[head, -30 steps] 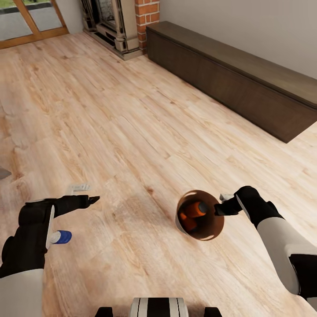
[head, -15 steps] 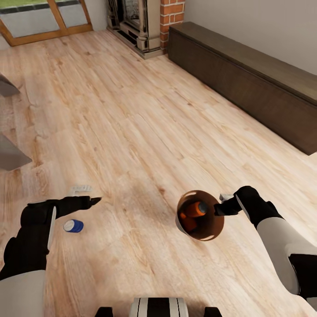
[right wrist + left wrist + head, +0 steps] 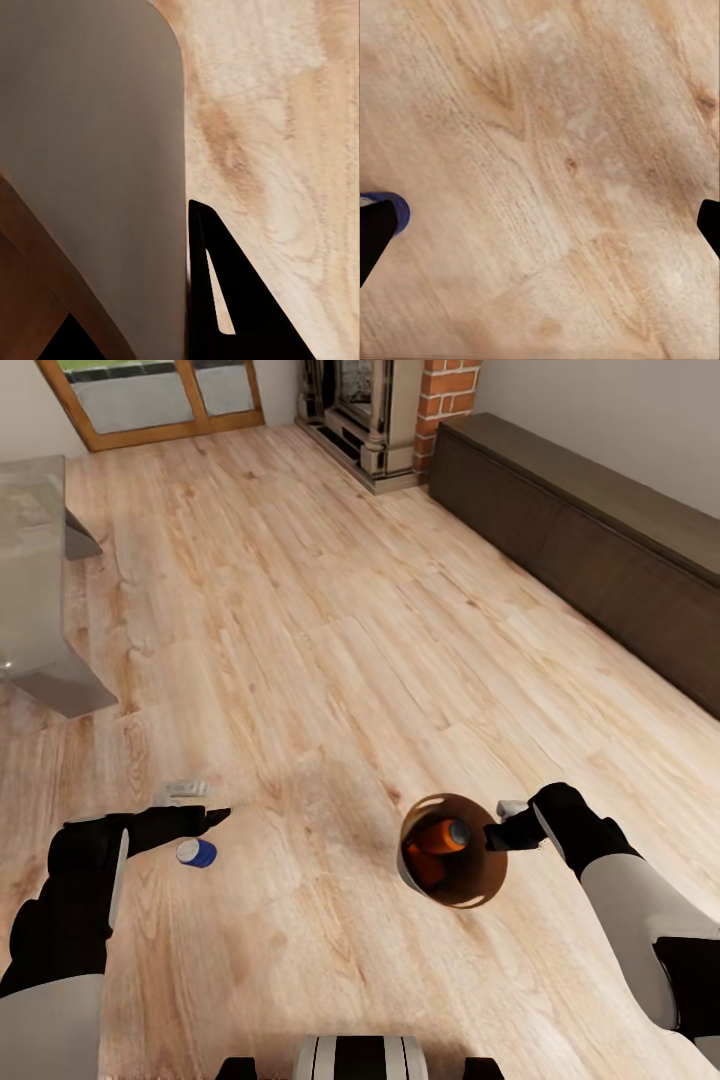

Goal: Put the three can of soda from the living room inside the tash can in the kitchen.

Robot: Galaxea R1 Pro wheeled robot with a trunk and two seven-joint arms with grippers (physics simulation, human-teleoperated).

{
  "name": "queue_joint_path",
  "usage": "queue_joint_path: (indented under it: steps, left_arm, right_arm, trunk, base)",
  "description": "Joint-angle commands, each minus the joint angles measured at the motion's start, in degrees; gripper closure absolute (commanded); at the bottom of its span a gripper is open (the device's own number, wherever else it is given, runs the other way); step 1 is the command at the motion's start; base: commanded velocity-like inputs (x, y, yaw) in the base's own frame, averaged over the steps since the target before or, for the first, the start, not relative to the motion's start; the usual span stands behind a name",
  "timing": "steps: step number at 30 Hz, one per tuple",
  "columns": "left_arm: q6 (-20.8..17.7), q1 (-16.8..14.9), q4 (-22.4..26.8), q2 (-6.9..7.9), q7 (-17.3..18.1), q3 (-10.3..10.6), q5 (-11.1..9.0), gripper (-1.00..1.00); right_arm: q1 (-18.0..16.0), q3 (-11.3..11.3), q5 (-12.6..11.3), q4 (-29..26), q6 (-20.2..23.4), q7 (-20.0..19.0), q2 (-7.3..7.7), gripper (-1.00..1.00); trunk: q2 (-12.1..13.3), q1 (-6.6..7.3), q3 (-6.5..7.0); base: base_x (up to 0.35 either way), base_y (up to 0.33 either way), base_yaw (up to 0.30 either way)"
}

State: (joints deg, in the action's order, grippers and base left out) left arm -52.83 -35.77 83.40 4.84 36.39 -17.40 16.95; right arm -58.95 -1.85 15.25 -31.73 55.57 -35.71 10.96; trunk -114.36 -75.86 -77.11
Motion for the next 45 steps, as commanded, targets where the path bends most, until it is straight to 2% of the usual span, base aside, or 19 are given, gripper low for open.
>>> queue_joint_path:
  steps: [1,9,29,39,45]
  left_arm:
    - [0.0,0.0,0.0,0.00,0.0,0.0,0.0,-1.00]
    - [0.0,0.0,-0.1,-0.86,-0.1,0.0,0.1,-1.00]
    - [0.0,0.0,-0.2,-1.15,-0.1,0.1,0.3,-1.00]
    - [0.0,0.0,-0.6,-1.17,-0.2,0.1,0.6,-1.00]
    - [0.0,0.0,-0.6,-2.53,-0.2,0.1,0.6,-1.00]
  right_arm:
    - [0.0,0.1,-1.7,0.0,0.5,-0.4,-0.04,1.00]
    - [0.0,0.1,-1.7,0.0,0.5,-0.4,-0.14,1.00]
    - [0.0,0.1,-1.8,-0.1,0.5,-0.5,-0.19,1.00]
    - [0.1,0.1,-1.8,-0.1,0.5,-0.9,-0.16,1.00]
    - [0.1,0.1,-1.8,-0.1,0.5,-1.0,-0.15,1.00]
  trunk:
    - [0.0,0.00,0.00]
    - [0.0,0.00,0.00]
    - [0.0,0.00,0.00]
    - [0.0,0.00,0.00]
    - [0.0,0.00,0.00]
  base:
    - [0.000,0.000,0.241]
    - [0.000,0.000,0.241]
    - [0.007,0.000,0.241]
    - [0.275,0.000,0.241]
    - [0.324,0.000,0.228]
